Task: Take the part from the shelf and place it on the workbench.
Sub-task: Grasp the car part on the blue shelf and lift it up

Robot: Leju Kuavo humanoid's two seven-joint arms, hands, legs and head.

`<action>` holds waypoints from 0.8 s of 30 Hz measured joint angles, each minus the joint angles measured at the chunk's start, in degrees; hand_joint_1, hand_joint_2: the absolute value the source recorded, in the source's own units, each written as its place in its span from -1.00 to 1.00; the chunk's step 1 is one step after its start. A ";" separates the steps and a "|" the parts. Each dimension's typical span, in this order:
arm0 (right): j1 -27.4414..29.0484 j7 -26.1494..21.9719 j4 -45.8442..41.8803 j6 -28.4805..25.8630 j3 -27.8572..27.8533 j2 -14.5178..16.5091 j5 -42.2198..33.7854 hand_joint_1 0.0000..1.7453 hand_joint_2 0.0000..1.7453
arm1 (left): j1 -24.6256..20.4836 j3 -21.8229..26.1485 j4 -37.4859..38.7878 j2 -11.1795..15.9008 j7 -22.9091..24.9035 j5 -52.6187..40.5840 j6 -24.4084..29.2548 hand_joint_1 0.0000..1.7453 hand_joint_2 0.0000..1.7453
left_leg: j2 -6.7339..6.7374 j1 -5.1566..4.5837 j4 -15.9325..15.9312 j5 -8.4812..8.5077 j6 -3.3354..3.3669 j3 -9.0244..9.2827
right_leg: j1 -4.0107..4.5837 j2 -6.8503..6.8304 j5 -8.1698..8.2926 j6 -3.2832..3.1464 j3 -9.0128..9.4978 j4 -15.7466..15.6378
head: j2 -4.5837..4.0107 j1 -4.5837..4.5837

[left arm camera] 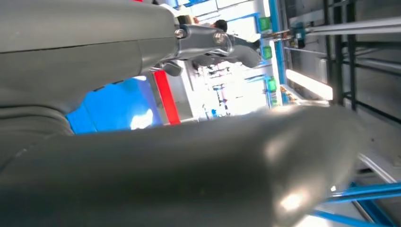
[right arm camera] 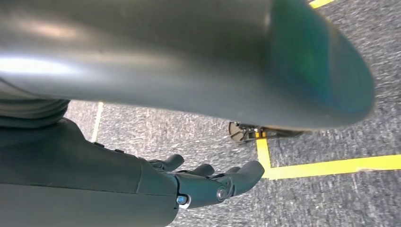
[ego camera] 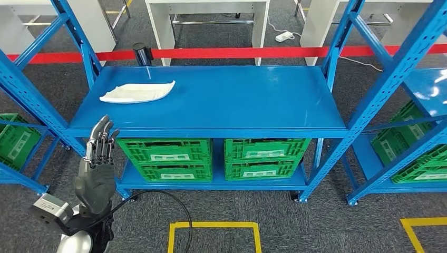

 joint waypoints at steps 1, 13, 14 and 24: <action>-0.03 0.08 0.00 0.00 0.00 0.00 -0.02 -1.00 -1.00 | -0.01 0.01 0.01 0.01 0.05 -0.03 -0.01 -1.00 -1.00 | -0.08 -0.10 -0.07 -0.11 0.55 0.01 | -0.08 -0.02 -0.09 0.36 0.06 -0.13 | 0.00 0.06; 0.02 0.14 0.01 0.17 -0.07 0.01 0.03 -1.00 -1.00 | -0.69 0.06 0.55 -0.20 0.33 -0.10 -0.14 -1.00 -1.00 | -0.11 -0.43 -0.40 -2.48 2.13 2.71 | 0.05 -0.13 2.83 0.47 -5.57 4.01 | 0.00 0.85; -0.04 0.14 0.01 0.21 -0.07 0.01 0.07 -1.00 -1.00 | -0.75 0.05 0.56 -0.22 0.39 -0.10 -0.14 -1.00 -1.00 | -0.13 -0.49 -0.42 -2.73 1.84 2.85 | 0.19 -0.14 3.34 0.24 -4.71 1.98 | 0.00 0.85; -0.05 0.24 0.01 0.07 -0.52 0.11 0.00 -1.00 -1.00 | -1.55 -0.03 1.57 -0.31 0.60 0.04 -0.34 -1.00 -1.00 | 0.04 -0.23 16.03 -9.17 -0.88 -5.95 | -0.10 -0.15 1.26 -1.87 -1.50 0.16 | 0.00 0.15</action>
